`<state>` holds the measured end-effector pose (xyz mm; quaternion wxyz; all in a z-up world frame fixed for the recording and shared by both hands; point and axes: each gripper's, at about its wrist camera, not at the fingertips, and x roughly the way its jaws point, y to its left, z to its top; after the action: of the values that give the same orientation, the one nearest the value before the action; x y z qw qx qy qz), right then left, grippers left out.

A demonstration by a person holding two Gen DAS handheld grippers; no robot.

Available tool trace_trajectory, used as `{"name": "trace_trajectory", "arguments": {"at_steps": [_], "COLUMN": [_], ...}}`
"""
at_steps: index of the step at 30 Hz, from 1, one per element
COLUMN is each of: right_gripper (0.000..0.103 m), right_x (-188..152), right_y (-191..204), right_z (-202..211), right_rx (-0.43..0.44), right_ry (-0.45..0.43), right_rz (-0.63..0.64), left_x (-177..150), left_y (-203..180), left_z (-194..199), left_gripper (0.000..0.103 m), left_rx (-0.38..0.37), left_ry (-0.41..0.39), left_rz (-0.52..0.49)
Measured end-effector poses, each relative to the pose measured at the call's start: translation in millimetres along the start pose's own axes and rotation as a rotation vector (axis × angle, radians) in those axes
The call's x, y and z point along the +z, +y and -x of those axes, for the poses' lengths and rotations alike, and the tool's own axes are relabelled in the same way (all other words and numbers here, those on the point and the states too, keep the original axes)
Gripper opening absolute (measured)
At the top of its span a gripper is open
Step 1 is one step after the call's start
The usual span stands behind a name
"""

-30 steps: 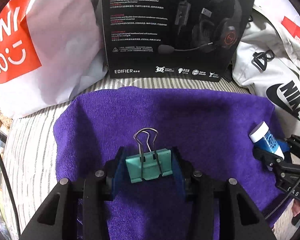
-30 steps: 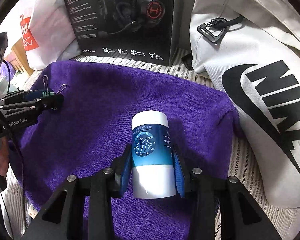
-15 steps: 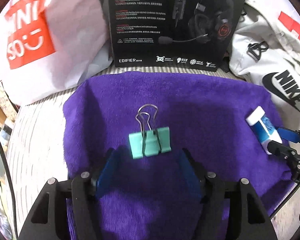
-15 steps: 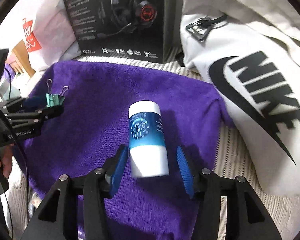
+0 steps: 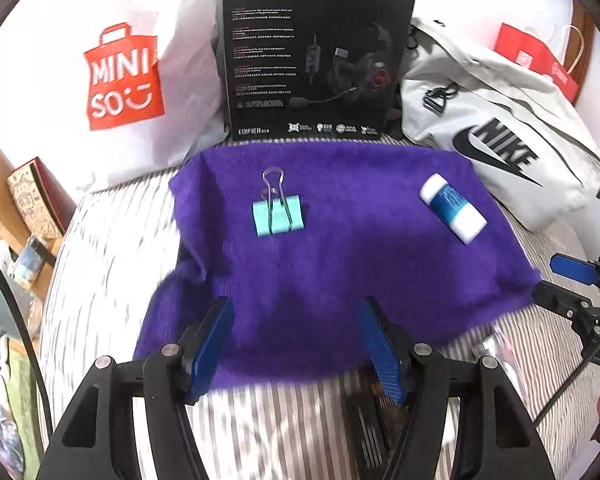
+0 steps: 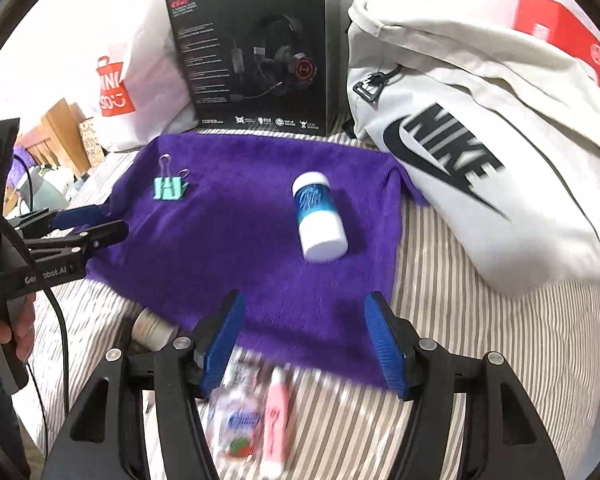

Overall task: Organize rigid objects
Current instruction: 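Open the left tool to release the clip while the right tool releases the container, then grasp the black rectangular case with the left tool while the right tool grasps the pink highlighter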

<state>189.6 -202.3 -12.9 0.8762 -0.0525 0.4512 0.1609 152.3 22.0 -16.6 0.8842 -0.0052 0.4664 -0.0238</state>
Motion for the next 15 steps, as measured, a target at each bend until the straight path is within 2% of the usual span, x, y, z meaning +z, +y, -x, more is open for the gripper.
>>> {"name": "trace_trajectory", "arguments": {"at_steps": [7,9,15], "right_gripper": [0.062,0.062,0.063], "right_x": [-39,-51,-79], "right_y": [-2,-3,-5], "right_z": [22,27,35], "right_rx": [0.016,0.016,0.003], "right_ry": [-0.006,-0.001,0.008], "right_rz": [-0.060,-0.072,-0.108], "left_x": [-50,-63,-79], "left_y": [-2,-4,-11], "left_z": [12,8,-3], "left_gripper": [0.063,0.063,0.063], "left_rx": [-0.007,-0.014,-0.042], "left_ry": [0.012,0.037,0.058], "left_rz": [0.005,0.007,-0.007]}}
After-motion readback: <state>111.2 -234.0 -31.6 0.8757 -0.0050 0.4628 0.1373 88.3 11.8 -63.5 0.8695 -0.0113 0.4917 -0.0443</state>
